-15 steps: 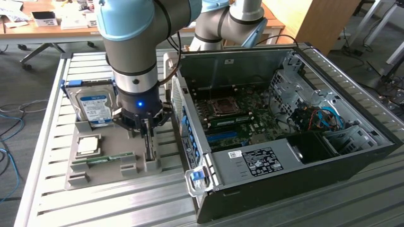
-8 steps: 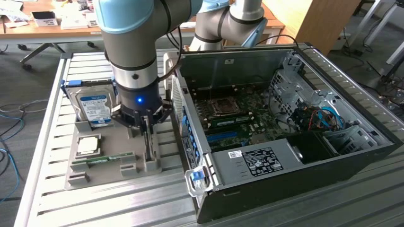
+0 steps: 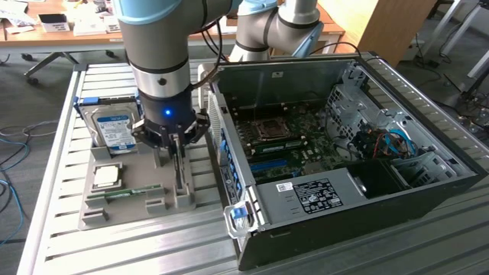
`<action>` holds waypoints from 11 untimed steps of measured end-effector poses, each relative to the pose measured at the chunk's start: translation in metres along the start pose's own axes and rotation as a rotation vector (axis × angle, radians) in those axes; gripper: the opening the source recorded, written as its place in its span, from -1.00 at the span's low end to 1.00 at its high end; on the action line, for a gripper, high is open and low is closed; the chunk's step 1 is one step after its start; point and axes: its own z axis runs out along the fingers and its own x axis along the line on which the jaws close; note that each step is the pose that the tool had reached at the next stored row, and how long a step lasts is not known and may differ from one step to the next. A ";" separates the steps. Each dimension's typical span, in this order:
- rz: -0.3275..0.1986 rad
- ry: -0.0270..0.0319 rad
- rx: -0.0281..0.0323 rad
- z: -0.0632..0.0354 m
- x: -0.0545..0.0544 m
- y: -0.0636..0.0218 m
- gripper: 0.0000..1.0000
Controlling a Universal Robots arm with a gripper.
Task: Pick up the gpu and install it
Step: 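Pick up the gpu and move the gpu toward the slot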
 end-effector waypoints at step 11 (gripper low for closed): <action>0.000 0.0000 0.0000 -0.0164 0.000 0.0012 -0.47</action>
